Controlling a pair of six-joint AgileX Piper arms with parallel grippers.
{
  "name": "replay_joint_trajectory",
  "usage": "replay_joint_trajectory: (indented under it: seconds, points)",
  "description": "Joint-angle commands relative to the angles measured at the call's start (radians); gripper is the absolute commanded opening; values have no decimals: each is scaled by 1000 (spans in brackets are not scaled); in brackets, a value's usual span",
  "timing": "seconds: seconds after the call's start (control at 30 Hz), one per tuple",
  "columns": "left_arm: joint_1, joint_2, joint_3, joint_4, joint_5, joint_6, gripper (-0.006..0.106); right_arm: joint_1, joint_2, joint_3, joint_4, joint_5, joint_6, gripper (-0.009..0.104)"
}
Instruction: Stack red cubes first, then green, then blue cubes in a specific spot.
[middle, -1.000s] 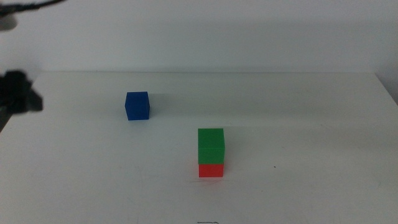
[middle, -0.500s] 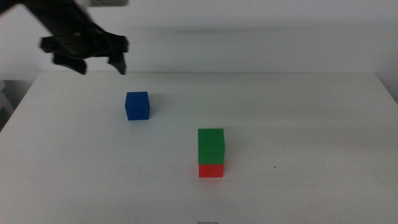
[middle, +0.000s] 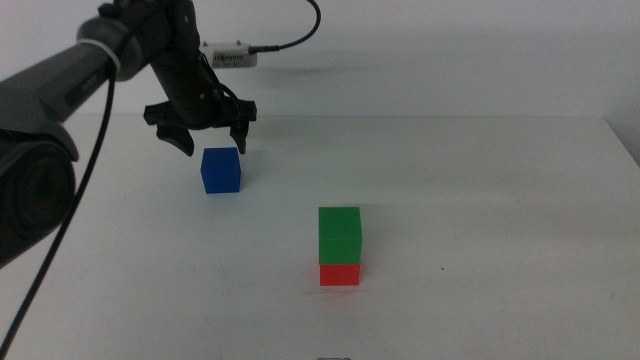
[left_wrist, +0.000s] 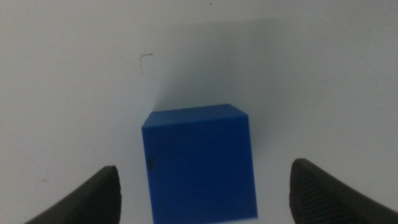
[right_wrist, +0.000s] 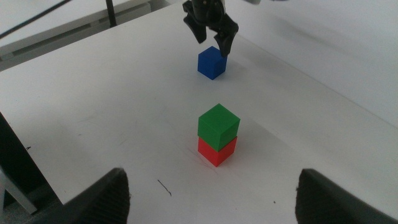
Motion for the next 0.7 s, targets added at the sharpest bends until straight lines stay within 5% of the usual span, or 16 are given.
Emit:
replay_joint_trajectory:
  seconds: [0.0,0.43,0.53,0.67]
  points:
    - [-3,-48,-38,-7,-35,-22,91,-5,5,-23,-6,-73,-10,82]
    - [-2,23,-37,-8,-118,-47,88,-5,5,-23,-6,-73,-10,82]
    - [-1,30,-37,-7,-117,-65,78,-5,5,-23,-6,-73,-10,82]
    - [-1,28,-37,5,-113,-74,48,-5,5,-23,-6,-73,-10,82]
